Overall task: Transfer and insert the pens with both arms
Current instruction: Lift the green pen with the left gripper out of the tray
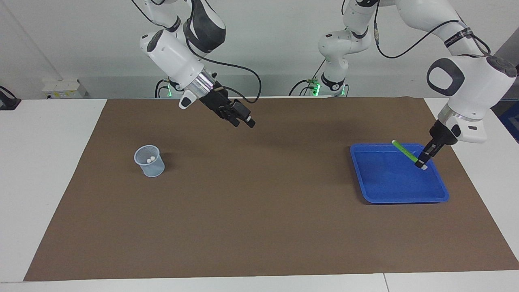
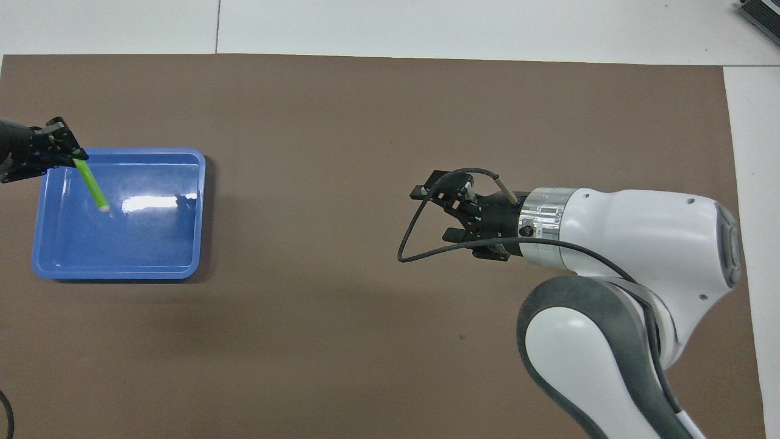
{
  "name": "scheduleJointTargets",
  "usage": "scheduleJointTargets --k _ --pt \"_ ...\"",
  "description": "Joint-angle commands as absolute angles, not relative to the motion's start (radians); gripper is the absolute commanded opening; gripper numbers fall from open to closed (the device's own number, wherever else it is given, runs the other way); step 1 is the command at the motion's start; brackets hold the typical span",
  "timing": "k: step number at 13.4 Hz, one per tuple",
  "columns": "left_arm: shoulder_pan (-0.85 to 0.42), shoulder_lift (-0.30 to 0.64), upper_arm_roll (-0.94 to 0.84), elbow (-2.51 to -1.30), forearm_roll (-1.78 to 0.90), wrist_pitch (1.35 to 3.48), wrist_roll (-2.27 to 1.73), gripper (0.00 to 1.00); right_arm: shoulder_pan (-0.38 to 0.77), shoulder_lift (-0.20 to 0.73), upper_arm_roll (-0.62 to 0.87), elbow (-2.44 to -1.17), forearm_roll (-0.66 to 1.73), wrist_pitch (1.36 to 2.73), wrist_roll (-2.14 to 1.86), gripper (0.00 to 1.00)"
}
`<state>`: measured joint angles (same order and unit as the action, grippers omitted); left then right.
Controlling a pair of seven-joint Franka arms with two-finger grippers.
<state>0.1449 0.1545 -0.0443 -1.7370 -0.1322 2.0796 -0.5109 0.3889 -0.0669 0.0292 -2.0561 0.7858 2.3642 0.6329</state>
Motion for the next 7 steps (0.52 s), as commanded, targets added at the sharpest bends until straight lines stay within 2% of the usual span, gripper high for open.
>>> scheduleJointTargets --k 1,7 --pt "0.098 0.083 -0.035 -1.746 -0.143 2.049 -0.712 0.00 0.406 -0.052 0.029 -2.040 0.808 2.405 0.620 1.00" --pt "-0.040 -0.015 -0.034 -1.762 -0.143 2.048 -1.153 0.00 0.436 -0.043 0.029 -2.039 0.828 2.468 0.632 1.00"
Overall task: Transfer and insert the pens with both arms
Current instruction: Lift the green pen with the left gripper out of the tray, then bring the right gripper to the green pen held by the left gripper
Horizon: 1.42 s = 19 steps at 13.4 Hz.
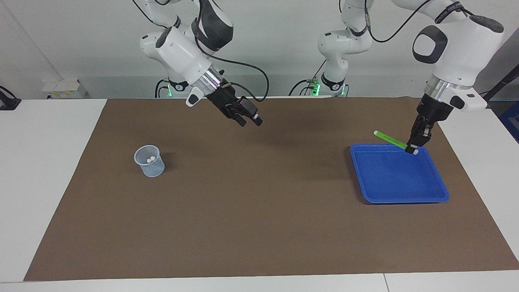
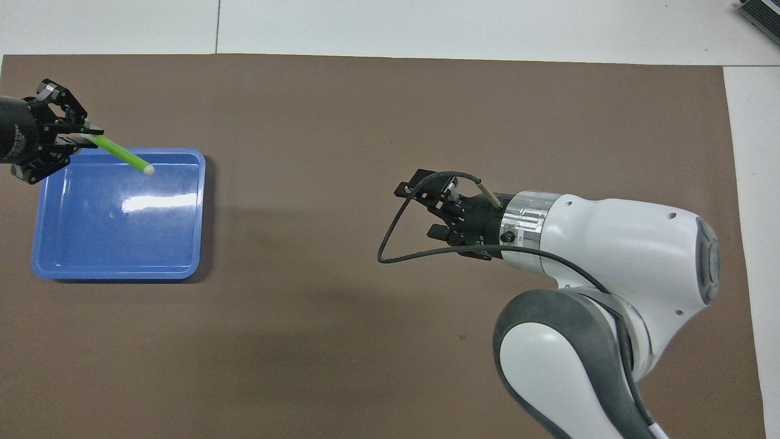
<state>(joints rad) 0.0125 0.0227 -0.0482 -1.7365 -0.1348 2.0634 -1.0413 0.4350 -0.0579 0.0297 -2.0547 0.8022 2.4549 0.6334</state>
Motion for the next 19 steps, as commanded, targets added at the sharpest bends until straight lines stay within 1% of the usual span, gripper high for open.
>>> scheduleJointTargets --k 1,4,6,7,8,9,11,13,15,17,19 --pt "-0.063 -0.026 -0.032 -1.773 -0.141 2.049 -1.220 0.00 0.437 -0.043 0.029 -2.039 0.828 2.468 0.629 1.00" --pt "-0.127 -0.066 -0.032 -1.798 -0.130 2.065 -1.400 0.00 0.454 -0.037 0.029 -2.020 0.827 2.474 0.623 1.00" --pt "-0.149 -0.075 -0.034 -1.798 -0.126 2.069 -1.489 0.00 0.454 -0.012 0.029 -1.971 0.828 2.479 0.633 1.00" --pt "-0.175 -0.078 -0.035 -1.802 -0.080 2.080 -1.544 0.00 0.456 0.001 0.029 -1.942 0.842 2.483 0.644 1.00" --pt "-0.199 -0.083 -0.035 -1.816 -0.040 2.091 -1.604 0.00 0.459 0.009 0.029 -1.925 0.865 2.502 0.656 1.00" --pt "-0.224 -0.093 -0.037 -1.836 -0.020 2.108 -1.644 0.00 0.481 0.017 0.029 -1.916 0.891 2.547 0.660 0.99" --pt "-0.267 -0.106 -0.037 -1.858 0.030 2.111 -1.716 0.00 0.537 0.028 0.029 -1.914 0.917 2.661 0.692 0.89" --pt "-0.305 -0.106 -0.038 -1.861 0.073 2.109 -1.796 0.00 0.578 0.037 0.029 -1.914 0.916 2.713 0.742 0.81" --pt "-0.330 -0.107 -0.038 -1.861 0.100 2.109 -1.853 0.00 0.595 0.060 0.029 -1.910 0.914 2.717 0.739 0.81" --pt "-0.345 -0.109 -0.038 -1.861 0.123 2.108 -1.908 0.00 0.650 0.121 0.029 -1.867 0.916 2.798 0.753 0.81" --pt "-0.357 -0.112 -0.040 -1.861 0.156 2.109 -1.997 0.00 0.669 0.138 0.029 -1.845 0.916 2.818 0.776 0.81"
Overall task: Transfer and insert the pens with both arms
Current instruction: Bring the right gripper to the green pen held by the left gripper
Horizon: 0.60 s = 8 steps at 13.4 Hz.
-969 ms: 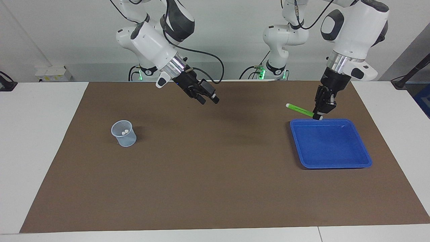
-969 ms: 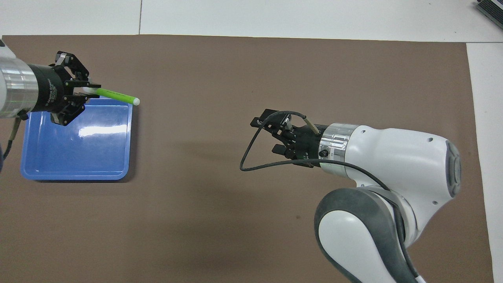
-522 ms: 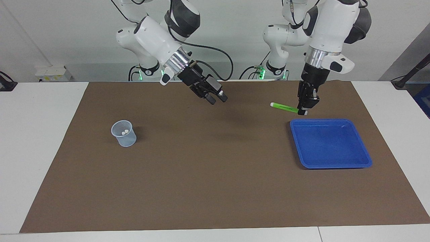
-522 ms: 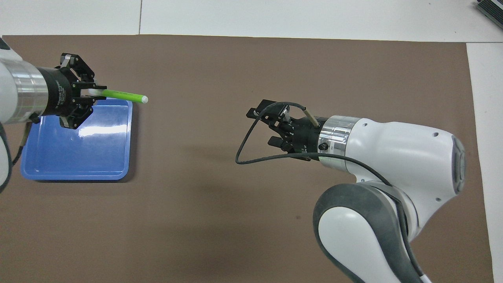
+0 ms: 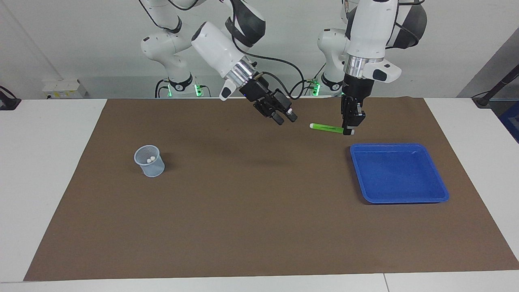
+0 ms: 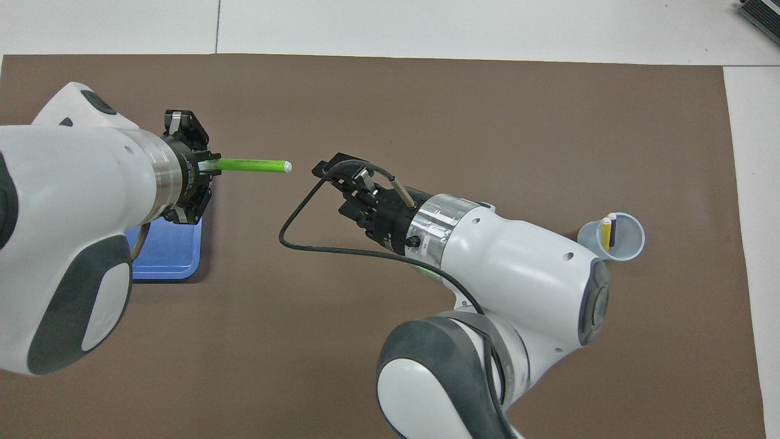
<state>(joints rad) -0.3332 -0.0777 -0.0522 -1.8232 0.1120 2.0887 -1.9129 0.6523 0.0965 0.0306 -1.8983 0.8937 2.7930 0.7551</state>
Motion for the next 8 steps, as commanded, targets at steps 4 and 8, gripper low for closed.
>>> scheduleJointTargets --k 4,8 --pt "-0.364 -0.114 -0.040 -1.859 0.175 2.109 -2.054 0.00 0.672 0.170 0.029 -1.783 0.907 2.819 0.818 0.81" --pt "-0.365 -0.120 -0.040 -1.859 0.179 2.108 -2.057 0.00 0.672 0.212 0.029 -1.730 0.904 2.821 0.821 0.81"
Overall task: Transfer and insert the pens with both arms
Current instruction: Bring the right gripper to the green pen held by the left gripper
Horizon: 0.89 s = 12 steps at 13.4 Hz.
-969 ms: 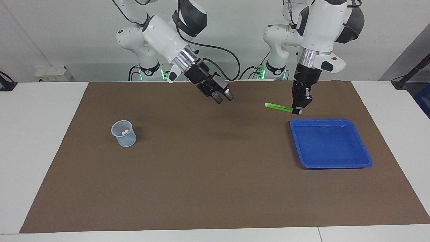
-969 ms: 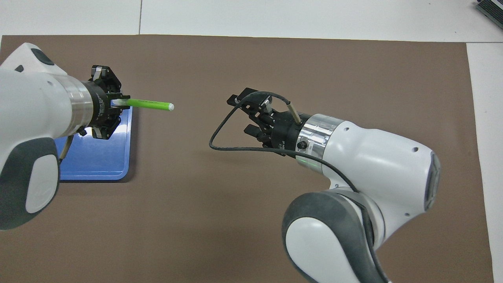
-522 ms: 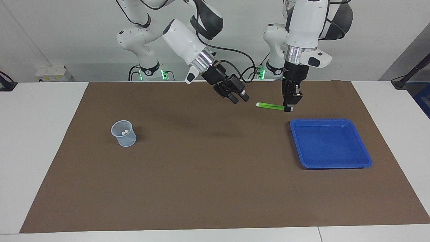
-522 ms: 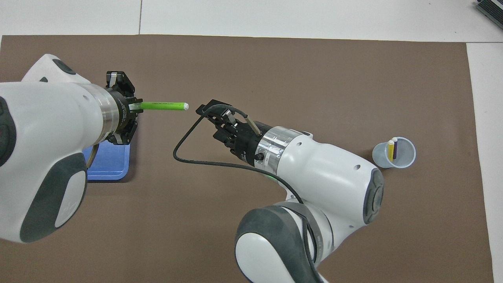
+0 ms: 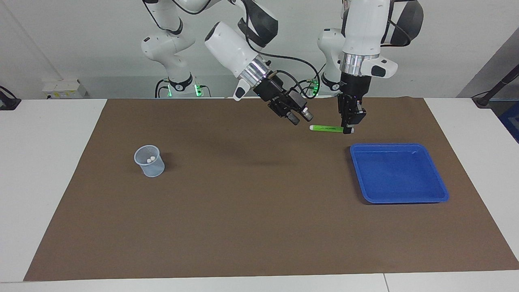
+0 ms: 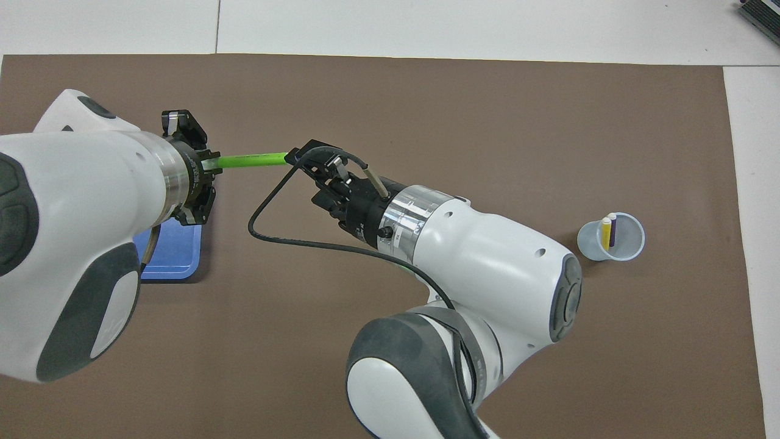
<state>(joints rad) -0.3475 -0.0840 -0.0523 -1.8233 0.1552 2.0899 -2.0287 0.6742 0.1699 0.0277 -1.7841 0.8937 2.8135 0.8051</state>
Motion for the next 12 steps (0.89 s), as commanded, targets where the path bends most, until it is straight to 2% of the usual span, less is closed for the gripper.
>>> scheduleJointTargets --k 1,5,9,12 --pt "-0.365 -0.121 -0.040 -1.861 0.179 2.108 -2.063 0.00 0.672 0.227 0.029 -1.714 0.904 2.821 0.822 0.81" --pt "-0.376 -0.126 -0.040 -1.861 0.179 2.102 -2.077 0.00 0.699 0.244 0.029 -1.686 0.904 2.823 0.822 0.79" --pt "-0.377 -0.127 -0.040 -1.861 0.181 2.102 -2.091 0.00 0.701 0.252 0.029 -1.678 0.902 2.823 0.816 0.61" --pt "-0.379 -0.127 -0.040 -1.861 0.181 2.100 -2.089 0.00 0.693 0.253 0.029 -1.675 0.900 2.823 0.813 0.58"
